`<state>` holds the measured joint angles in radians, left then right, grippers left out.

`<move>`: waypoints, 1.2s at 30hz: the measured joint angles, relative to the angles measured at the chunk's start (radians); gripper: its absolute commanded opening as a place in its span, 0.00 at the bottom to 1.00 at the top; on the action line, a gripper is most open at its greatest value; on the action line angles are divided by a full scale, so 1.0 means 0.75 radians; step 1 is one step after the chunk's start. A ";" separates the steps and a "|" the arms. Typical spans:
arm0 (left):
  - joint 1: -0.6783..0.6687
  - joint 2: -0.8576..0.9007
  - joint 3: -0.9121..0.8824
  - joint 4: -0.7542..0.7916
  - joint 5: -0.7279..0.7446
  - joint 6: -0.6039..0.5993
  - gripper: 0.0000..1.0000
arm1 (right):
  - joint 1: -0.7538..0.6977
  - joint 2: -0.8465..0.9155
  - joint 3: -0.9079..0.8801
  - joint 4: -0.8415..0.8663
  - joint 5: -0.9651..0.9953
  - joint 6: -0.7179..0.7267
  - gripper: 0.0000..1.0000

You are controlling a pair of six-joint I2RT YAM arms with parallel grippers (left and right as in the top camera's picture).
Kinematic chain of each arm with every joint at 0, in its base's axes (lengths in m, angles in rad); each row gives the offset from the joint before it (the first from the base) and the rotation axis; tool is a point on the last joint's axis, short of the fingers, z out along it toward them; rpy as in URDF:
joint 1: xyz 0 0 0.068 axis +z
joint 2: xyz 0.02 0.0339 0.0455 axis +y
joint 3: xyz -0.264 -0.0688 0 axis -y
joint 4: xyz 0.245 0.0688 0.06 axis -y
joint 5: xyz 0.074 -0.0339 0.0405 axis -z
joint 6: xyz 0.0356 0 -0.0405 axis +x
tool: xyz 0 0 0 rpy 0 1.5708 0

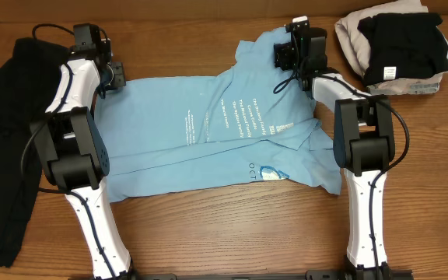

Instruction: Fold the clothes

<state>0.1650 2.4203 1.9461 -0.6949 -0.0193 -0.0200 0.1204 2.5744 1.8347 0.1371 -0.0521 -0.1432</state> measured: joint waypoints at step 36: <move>-0.003 0.008 0.394 -0.561 0.026 -0.005 0.04 | 0.008 -0.478 0.016 -0.607 0.044 -0.004 0.46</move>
<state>0.1631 2.4264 2.2414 -1.1152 0.0002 -0.0238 0.1261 2.2158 1.8465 -0.3183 -0.0189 -0.1459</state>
